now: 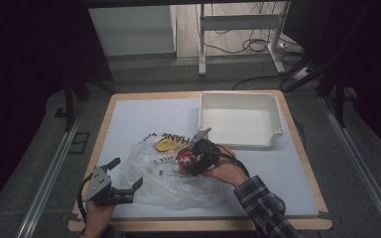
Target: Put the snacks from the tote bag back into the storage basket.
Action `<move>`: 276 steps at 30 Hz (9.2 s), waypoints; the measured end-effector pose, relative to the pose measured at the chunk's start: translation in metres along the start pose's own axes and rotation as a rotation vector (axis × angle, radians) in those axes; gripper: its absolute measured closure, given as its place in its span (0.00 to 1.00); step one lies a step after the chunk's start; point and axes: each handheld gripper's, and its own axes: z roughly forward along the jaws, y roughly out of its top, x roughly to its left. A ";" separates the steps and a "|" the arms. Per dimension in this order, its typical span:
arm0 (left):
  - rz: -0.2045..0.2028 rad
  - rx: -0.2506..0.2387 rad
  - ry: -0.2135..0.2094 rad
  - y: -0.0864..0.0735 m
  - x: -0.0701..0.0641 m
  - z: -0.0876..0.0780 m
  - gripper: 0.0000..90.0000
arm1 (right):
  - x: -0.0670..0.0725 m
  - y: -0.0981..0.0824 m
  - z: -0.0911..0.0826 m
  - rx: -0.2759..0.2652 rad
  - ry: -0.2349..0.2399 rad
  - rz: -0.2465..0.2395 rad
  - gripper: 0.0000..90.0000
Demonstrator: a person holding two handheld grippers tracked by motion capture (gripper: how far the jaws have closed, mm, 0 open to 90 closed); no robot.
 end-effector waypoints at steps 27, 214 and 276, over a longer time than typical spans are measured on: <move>0.019 0.016 -0.002 0.000 -0.001 0.001 0.01 | 0.007 0.022 0.030 0.119 -0.023 -0.075 0.27; 0.021 0.007 0.022 -0.001 0.000 -0.001 0.00 | -0.159 0.029 0.008 0.117 -0.104 -0.056 0.29; 0.031 0.014 0.024 -0.001 -0.002 -0.001 0.00 | -0.172 0.036 0.007 0.057 -0.116 -0.063 0.12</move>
